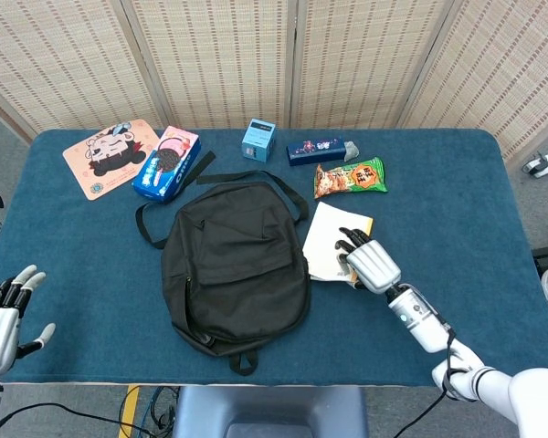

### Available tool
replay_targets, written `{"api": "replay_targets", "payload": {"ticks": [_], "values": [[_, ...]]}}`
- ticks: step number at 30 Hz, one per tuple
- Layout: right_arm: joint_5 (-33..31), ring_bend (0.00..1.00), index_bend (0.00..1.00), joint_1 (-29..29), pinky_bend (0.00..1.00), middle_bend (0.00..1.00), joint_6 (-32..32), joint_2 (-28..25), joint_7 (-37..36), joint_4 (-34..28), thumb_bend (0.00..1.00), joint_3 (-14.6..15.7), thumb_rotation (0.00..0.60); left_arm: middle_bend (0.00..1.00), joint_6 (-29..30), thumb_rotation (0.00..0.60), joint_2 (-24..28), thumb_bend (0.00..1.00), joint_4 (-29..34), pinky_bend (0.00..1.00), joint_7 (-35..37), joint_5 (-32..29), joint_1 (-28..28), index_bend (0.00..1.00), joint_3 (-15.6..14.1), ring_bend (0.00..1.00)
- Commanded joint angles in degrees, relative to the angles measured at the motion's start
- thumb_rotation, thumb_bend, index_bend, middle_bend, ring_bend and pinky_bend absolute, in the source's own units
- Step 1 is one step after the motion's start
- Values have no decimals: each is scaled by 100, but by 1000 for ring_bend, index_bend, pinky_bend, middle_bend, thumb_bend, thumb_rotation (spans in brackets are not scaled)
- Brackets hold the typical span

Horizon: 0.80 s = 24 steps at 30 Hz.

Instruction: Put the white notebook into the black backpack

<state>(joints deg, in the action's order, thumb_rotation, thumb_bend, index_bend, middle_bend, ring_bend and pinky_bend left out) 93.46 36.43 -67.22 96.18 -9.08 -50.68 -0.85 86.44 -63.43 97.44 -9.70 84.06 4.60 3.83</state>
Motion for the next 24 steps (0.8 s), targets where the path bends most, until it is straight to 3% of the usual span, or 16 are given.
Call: {"api": "replay_targets", "payload": {"ticks": [1, 8, 24], "values": [[66, 114, 672, -8, 165, 337, -89, -139, 130, -78, 436, 31, 600, 126, -76, 600, 85, 257, 55, 150, 44, 58, 72, 179, 17, 137], [255, 134, 672, -39, 165, 350, -410, -644, 619, -521, 572, 55, 600, 126, -434, 600, 320, 257, 135, 150, 264, 252, 364, 179, 41, 137], [487, 165, 672, -84, 166, 367, -1126, -1985, 1553, -1862, 591, -250, 600, 126, -1766, 600, 542, 257, 116, 150, 1282, 1002, 1550, 190, 9, 141]]}}
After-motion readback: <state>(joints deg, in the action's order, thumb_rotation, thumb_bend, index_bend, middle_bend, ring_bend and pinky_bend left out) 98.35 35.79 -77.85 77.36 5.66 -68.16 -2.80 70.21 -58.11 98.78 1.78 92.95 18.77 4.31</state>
